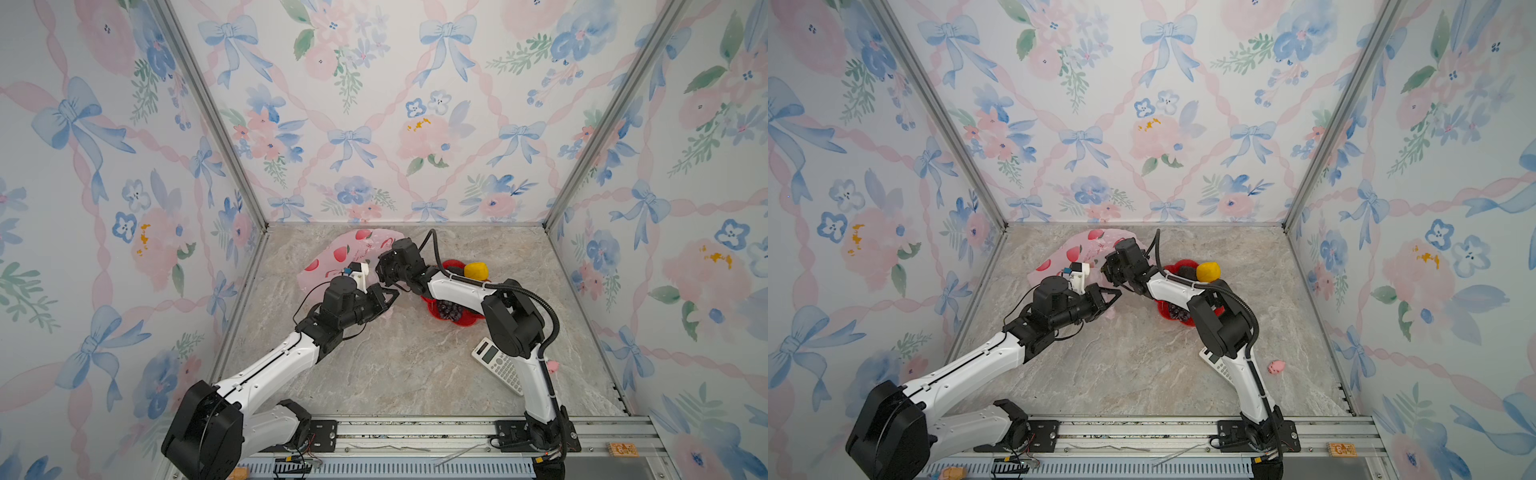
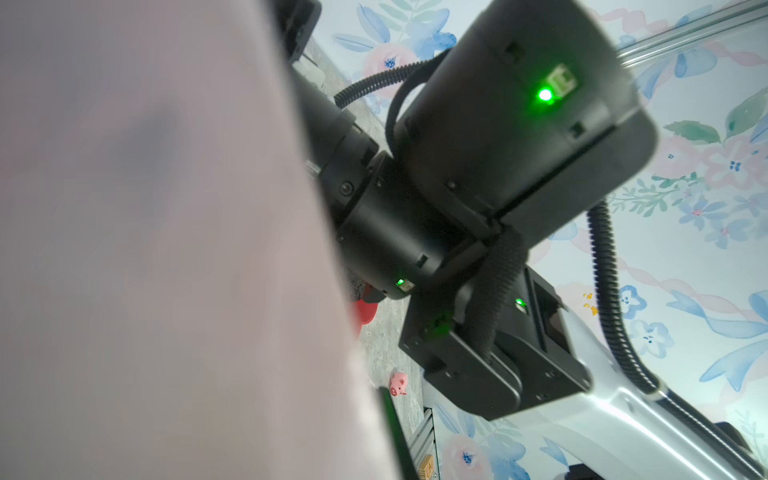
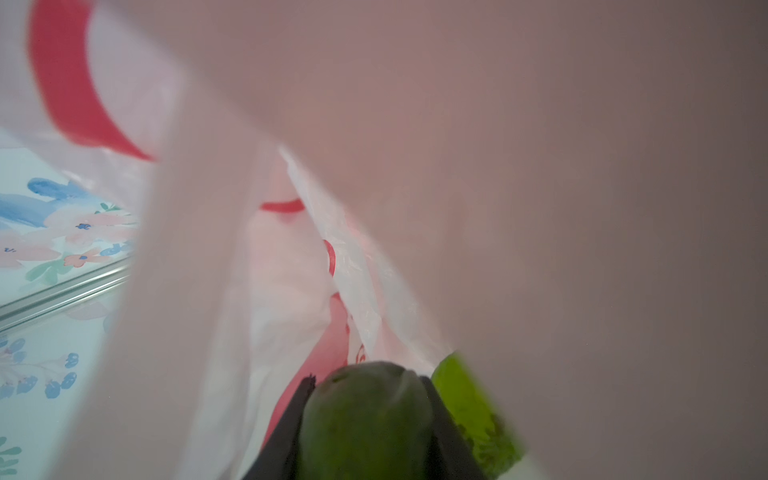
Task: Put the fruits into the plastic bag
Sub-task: 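Lower the papaya into the pink bag held open by the left gripper, then open the right gripper and withdraw it from the bag toward the bowl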
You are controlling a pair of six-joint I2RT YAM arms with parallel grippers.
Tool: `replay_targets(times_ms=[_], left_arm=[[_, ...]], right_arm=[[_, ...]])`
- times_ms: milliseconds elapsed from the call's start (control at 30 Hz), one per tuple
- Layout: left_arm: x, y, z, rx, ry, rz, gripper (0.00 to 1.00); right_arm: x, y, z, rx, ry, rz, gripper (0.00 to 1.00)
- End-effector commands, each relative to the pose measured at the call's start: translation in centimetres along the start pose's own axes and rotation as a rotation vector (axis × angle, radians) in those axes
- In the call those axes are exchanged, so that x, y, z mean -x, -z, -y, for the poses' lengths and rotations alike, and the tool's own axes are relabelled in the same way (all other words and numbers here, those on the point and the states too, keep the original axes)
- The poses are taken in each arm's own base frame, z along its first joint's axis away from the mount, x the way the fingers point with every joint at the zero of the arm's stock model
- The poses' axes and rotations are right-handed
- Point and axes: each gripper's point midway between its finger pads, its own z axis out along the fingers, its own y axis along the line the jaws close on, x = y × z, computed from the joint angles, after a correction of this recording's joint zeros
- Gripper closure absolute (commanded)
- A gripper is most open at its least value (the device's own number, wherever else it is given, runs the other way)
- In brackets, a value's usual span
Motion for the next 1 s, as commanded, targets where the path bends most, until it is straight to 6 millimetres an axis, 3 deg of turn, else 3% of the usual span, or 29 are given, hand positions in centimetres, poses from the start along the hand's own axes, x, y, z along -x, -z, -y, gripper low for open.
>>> replay_targets(times_ms=[0, 167, 267, 433, 600, 700, 967], left_arm=[[-0.4, -0.3, -0.6, -0.010, 0.024, -0.005, 1.00], [0.3, -0.2, -0.4, -0.020, 0.037, 0.020, 1.00], [1.2, 0.3, 0.1, -0.035, 0.033, 0.040, 1.00], [2.4, 1.7, 0.2, -0.058, 0.035, 0.066, 1.00], [3.1, 3.4, -0.2, -0.078, 0.048, 0.087, 1.00], [3.1, 4.1, -0.6, -0.084, 0.056, 0.092, 1.00], [3.1, 4.7, -0.6, -0.090, 0.058, 0.096, 1.00]], right_arm=[[-0.4, -1.3, 0.6, 0.007, -0.015, -0.079, 0.65], [-1.5, -2.3, -0.7, 0.075, 0.031, -0.209, 0.56], [-1.6, -2.2, -2.1, 0.117, 0.062, -0.263, 0.45], [0.1, -0.6, -3.7, 0.126, 0.139, -0.249, 0.35], [2.0, 1.7, -6.9, 0.181, 0.196, -0.216, 0.22], [2.8, 3.0, -8.3, 0.188, 0.221, -0.204, 0.19], [4.8, 6.6, -9.5, 0.187, 0.263, -0.139, 0.17]])
